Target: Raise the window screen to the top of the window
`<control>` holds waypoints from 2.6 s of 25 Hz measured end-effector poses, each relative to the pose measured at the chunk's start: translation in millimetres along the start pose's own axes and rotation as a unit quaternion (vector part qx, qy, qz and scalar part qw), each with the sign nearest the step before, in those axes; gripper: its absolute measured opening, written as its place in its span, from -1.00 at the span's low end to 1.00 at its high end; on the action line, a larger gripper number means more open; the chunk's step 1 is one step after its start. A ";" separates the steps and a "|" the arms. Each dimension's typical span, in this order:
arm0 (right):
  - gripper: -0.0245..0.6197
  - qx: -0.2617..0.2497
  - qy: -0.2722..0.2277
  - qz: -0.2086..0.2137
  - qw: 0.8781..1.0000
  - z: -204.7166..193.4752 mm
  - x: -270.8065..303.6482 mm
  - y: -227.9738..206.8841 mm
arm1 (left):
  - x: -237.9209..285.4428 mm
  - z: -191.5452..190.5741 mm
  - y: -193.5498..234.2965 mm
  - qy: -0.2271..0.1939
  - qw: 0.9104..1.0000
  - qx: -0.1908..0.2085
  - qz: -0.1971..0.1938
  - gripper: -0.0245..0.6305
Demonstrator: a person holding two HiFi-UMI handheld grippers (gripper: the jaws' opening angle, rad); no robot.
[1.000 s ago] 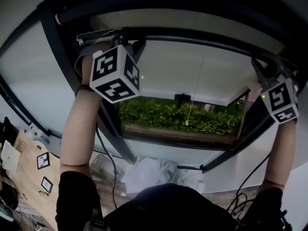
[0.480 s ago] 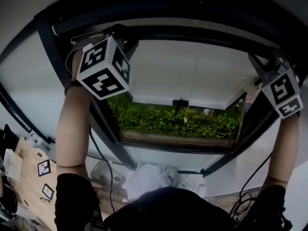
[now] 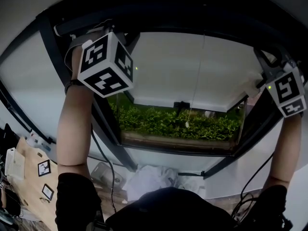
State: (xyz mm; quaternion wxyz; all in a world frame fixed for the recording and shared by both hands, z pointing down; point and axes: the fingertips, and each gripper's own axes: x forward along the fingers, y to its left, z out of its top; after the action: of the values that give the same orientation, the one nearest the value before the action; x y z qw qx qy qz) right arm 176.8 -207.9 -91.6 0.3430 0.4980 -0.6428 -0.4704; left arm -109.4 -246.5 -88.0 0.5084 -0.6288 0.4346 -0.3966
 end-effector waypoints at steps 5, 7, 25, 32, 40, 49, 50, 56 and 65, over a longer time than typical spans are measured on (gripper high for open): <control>-0.78 -0.025 -0.004 -0.068 0.997 0.6 0.3 -4.9 | -1.3 1.6 5.7 -0.005 0.998 0.026 0.060 -0.82; -0.78 -0.043 -0.013 -0.112 0.993 0.0 -0.8 -6.3 | -1.1 2.1 6.7 -0.007 0.993 0.045 0.107 -0.82; -0.75 0.067 -0.083 -0.196 0.975 6.8 -17.9 16.6 | -13.6 -0.1 -9.6 -0.084 0.958 -0.138 0.239 -0.72; -0.75 0.133 -0.080 -0.161 0.975 -21.2 -7.1 58.1 | -7.4 -8.7 -49.1 -0.131 0.932 -0.273 0.197 -0.90; -0.76 0.287 -0.080 -0.122 0.947 -65.0 -4.7 113.9 | 19.5 -38.7 -122.9 -0.157 0.852 -0.492 0.084 -0.90; -0.81 0.376 -0.073 -0.082 0.920 -96.4 -4.6 194.8 | 29.0 -67.0 -217.0 -0.114 0.842 -0.523 0.062 -0.91; -0.82 0.391 -0.072 -0.075 0.915 -101.1 -4.1 205.1 | 29.6 -67.7 -228.9 -0.114 0.840 -0.528 0.055 -0.91; -0.87 0.466 -0.055 -0.043 0.882 -135.4 -4.7 264.4 | 29.7 -82.4 -294.3 -0.095 0.833 -0.544 0.026 -0.91; -0.92 0.524 -0.006 -0.015 0.851 -180.1 -16.2 346.3 | 19.2 -98.6 -369.7 -0.081 0.827 -0.557 0.020 -0.91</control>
State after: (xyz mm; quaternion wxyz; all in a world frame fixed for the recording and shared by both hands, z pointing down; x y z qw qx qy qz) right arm 235.0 -218.4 294.7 0.0204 0.6108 -0.7883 -0.0714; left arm -143.3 -254.8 293.5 0.1133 -0.8262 0.5512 -0.0251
